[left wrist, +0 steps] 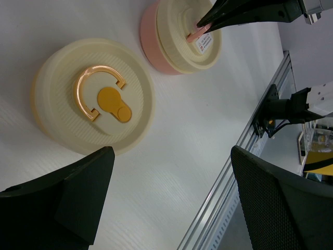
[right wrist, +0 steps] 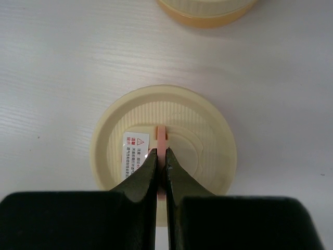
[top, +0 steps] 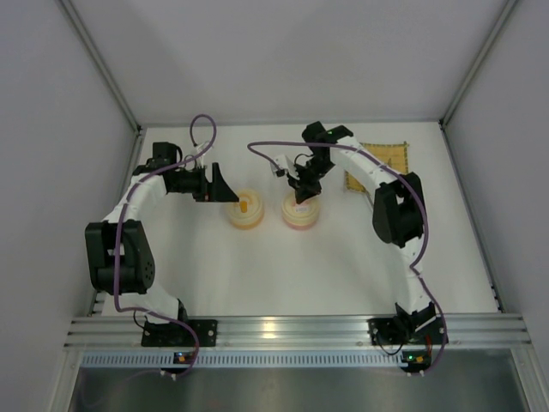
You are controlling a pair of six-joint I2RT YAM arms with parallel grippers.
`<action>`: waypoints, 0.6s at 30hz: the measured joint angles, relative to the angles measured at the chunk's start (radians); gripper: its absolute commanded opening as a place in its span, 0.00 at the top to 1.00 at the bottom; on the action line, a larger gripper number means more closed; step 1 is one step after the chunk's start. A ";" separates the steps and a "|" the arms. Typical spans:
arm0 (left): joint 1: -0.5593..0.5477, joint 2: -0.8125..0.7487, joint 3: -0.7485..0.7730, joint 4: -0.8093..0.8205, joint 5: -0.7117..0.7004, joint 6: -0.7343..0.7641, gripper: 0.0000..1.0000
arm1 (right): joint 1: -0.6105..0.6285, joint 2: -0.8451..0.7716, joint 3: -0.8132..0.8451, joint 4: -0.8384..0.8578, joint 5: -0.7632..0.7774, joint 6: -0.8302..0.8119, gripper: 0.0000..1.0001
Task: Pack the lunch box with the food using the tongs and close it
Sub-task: Close the box lid on the packing box.
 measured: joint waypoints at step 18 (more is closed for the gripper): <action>0.000 0.003 0.000 0.000 0.000 0.000 0.02 | 0.007 -0.026 -0.044 0.042 0.007 0.011 1.00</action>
